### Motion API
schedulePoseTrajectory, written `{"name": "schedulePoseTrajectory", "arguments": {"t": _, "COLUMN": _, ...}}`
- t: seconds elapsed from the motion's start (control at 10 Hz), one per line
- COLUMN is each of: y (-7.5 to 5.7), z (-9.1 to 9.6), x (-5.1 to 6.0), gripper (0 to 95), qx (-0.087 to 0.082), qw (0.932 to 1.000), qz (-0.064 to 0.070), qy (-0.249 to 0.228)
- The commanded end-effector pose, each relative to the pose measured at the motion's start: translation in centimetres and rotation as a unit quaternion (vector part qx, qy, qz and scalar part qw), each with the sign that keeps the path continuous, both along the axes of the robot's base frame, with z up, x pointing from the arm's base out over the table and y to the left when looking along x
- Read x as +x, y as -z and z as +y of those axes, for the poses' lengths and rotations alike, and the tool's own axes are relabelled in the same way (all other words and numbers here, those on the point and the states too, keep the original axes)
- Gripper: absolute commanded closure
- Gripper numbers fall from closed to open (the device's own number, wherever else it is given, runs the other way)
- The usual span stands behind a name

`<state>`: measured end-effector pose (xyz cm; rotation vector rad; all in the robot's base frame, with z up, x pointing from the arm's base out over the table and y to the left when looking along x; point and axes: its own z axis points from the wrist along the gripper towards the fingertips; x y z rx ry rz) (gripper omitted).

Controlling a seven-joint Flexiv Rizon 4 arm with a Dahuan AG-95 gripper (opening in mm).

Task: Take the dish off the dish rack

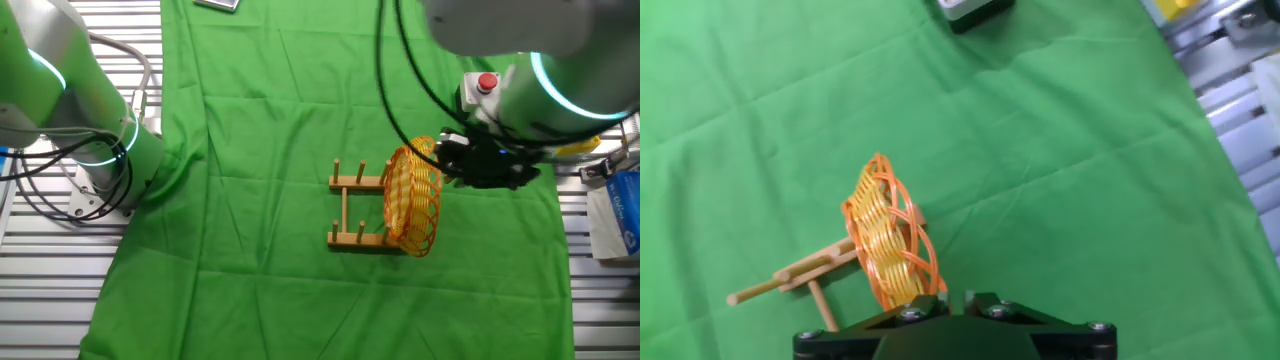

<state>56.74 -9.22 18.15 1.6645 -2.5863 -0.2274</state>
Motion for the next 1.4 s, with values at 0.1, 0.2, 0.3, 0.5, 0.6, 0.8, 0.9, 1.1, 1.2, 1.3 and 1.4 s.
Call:
{"name": "schedulePoseTrajectory", "arguments": {"t": 0.1, "y": 0.1, "z": 0.2, "x": -0.1, "gripper": 19.0, "qx": 0.006, "qw": 0.9997, "qz": 0.003, "qy": -0.025}}
{"name": "schedulePoseTrajectory", "arguments": {"t": 0.2, "y": 0.2, "z": 0.3, "x": 0.0, "gripper": 19.0, "qx": 0.007, "qw": 0.9992, "qz": 0.002, "qy": -0.038}}
{"name": "schedulePoseTrajectory", "arguments": {"t": 0.3, "y": 0.3, "z": 0.6, "x": 0.1, "gripper": 19.0, "qx": 0.008, "qw": 0.9980, "qz": 0.001, "qy": -0.063}}
{"name": "schedulePoseTrajectory", "arguments": {"t": 0.5, "y": 0.4, "z": 0.6, "x": 0.1, "gripper": 19.0, "qx": 0.009, "qw": 0.9976, "qz": -0.003, "qy": -0.069}}
{"name": "schedulePoseTrajectory", "arguments": {"t": 0.6, "y": 0.4, "z": 0.6, "x": 0.1, "gripper": 19.0, "qx": 0.009, "qw": 0.9976, "qz": -0.006, "qy": -0.068}}
{"name": "schedulePoseTrajectory", "arguments": {"t": 0.8, "y": 0.4, "z": 0.6, "x": 0.1, "gripper": 19.0, "qx": 0.012, "qw": 0.9974, "qz": -0.007, "qy": -0.070}}
{"name": "schedulePoseTrajectory", "arguments": {"t": 0.9, "y": 0.4, "z": 0.7, "x": 0.2, "gripper": 19.0, "qx": 0.019, "qw": 0.9972, "qz": -0.003, "qy": -0.072}}
{"name": "schedulePoseTrajectory", "arguments": {"t": 1.1, "y": 0.6, "z": 0.8, "x": 0.1, "gripper": 19.0, "qx": 0.023, "qw": 0.9966, "qz": 0.008, "qy": -0.078}}
{"name": "schedulePoseTrajectory", "arguments": {"t": 1.2, "y": 0.7, "z": 0.9, "x": 0.2, "gripper": 19.0, "qx": 0.025, "qw": 0.9963, "qz": 0.014, "qy": -0.081}}
{"name": "schedulePoseTrajectory", "arguments": {"t": 1.3, "y": 1.0, "z": 1.0, "x": 0.2, "gripper": 19.0, "qx": 0.035, "qw": 0.9956, "qz": 0.021, "qy": -0.085}}
{"name": "schedulePoseTrajectory", "arguments": {"t": 1.4, "y": 1.2, "z": 1.1, "x": 0.2, "gripper": 19.0, "qx": 0.036, "qw": 0.9953, "qz": 0.024, "qy": -0.087}}
